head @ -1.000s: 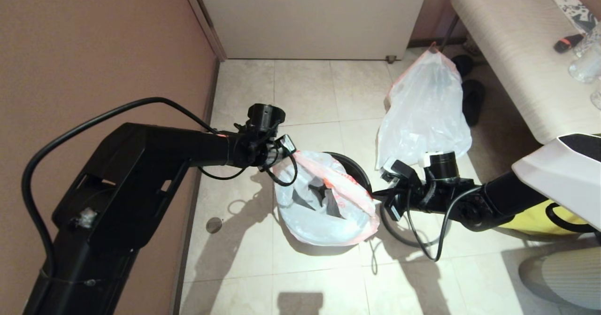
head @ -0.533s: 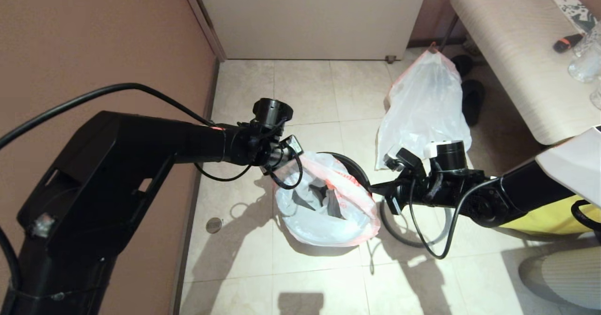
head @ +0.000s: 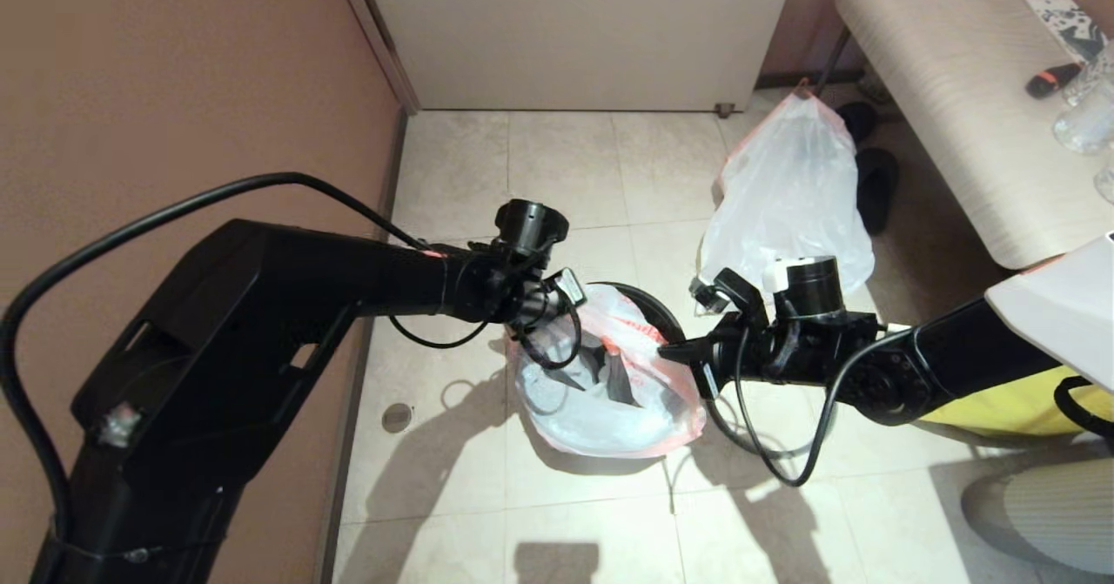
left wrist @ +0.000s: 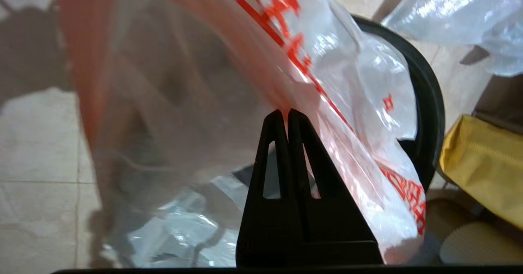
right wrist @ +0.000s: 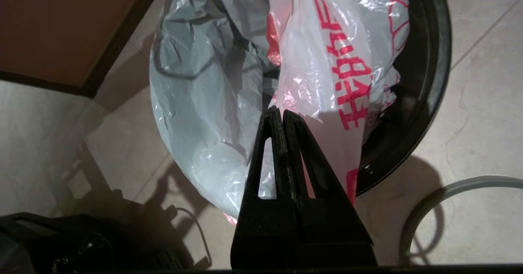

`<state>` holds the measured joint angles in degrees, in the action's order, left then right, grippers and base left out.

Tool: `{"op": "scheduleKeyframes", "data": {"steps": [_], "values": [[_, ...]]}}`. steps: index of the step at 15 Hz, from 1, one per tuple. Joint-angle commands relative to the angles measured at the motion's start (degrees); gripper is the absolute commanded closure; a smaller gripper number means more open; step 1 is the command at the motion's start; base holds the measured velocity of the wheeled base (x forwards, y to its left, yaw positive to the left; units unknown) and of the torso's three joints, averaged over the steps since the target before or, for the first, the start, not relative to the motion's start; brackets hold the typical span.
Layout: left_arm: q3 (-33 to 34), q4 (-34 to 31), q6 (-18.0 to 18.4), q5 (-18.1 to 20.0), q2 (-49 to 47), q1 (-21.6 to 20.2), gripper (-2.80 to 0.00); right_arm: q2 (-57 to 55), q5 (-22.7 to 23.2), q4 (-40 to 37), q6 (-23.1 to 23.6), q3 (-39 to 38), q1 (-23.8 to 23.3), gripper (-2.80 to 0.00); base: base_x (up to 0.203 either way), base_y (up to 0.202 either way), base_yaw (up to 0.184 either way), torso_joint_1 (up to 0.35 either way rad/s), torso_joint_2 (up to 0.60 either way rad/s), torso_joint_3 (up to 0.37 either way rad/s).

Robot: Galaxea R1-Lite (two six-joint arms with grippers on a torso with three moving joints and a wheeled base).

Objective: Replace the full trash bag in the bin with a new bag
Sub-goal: Put the new garbage bag on the trash can

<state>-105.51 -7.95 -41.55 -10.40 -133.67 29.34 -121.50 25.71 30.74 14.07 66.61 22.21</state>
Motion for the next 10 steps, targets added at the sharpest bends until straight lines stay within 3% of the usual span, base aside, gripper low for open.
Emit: {"op": "scheduleKeyframes", "data": {"steps": [1,3,6,10], "values": [[-1.56,-0.04,-0.22,-0.01,-2.42,0.55,0.0,0.19,0.27,1.38,-1.45,0.46,-0.3,0.0,0.0,0.0,0.0,0.0,0.0,0.0],[-6.43,0.0,0.12,0.29,-5.45,1.63,0.0,0.13,0.31,1.52,-1.59,0.28,-0.42,0.0,0.0,0.0,0.0,0.0,0.0,0.0],[-6.55,0.5,1.9,2.66,-6.17,2.64,0.0,-1.01,0.99,1.52,-1.66,0.52,-0.57,0.0,0.0,0.0,0.0,0.0,0.0,0.0],[-5.91,-4.7,-0.26,2.66,-4.35,3.02,0.0,-1.02,2.42,1.52,-3.08,0.71,-0.67,0.0,0.0,0.0,0.0,0.0,0.0,0.0]]}}
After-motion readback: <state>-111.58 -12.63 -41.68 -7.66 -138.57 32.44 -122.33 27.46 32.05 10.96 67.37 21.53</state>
